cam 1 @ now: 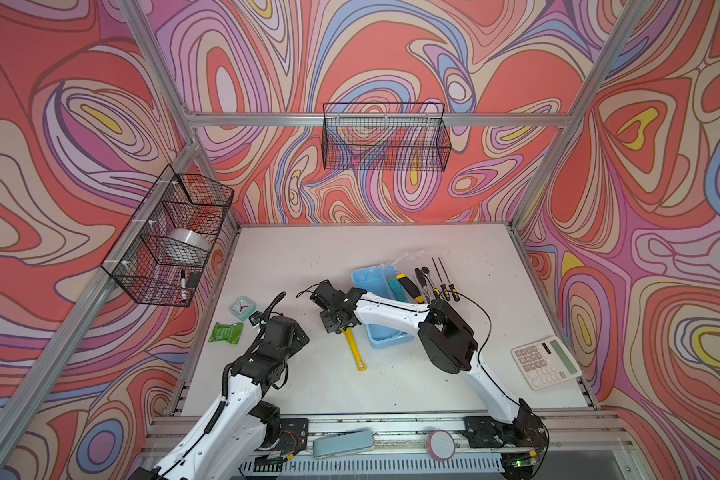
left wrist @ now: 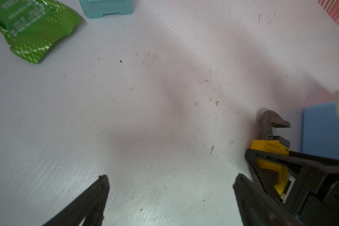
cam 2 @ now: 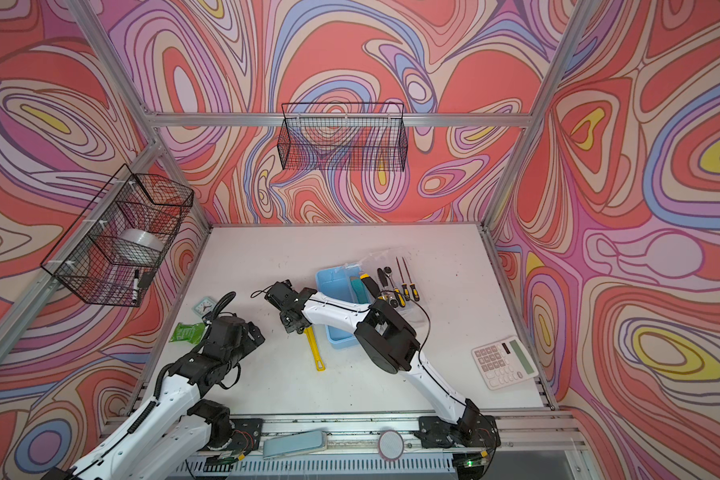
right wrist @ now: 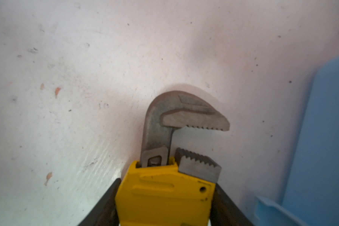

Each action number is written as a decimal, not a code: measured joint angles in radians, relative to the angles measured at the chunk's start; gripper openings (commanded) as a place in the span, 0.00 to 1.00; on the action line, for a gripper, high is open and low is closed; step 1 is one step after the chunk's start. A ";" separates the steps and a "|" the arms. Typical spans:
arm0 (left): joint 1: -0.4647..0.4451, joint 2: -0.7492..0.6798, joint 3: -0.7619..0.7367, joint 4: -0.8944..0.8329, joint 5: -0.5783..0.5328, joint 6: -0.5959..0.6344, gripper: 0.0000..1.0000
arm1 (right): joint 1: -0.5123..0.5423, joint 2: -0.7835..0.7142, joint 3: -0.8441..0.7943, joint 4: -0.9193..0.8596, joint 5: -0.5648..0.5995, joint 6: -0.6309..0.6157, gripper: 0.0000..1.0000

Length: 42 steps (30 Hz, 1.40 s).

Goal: Pack the tool kit

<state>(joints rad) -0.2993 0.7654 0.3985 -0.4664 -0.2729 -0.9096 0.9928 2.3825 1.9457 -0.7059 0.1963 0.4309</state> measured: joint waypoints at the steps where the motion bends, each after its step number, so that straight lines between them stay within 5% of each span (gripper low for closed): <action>1: 0.000 0.000 0.000 0.000 0.000 0.000 1.00 | 0.000 -0.002 0.000 -0.002 -0.002 -0.002 0.07; 20: 0.000 0.003 -0.002 0.014 0.004 0.000 1.00 | 0.000 -0.077 0.063 -0.139 -0.013 -0.075 0.00; 42: 0.000 -0.018 -0.015 0.014 0.003 0.000 1.00 | -0.006 -0.076 0.006 -0.076 -0.023 -0.061 0.00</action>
<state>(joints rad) -0.2993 0.7471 0.3832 -0.4522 -0.2695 -0.9100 0.9867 2.3066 1.9514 -0.7822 0.1738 0.3702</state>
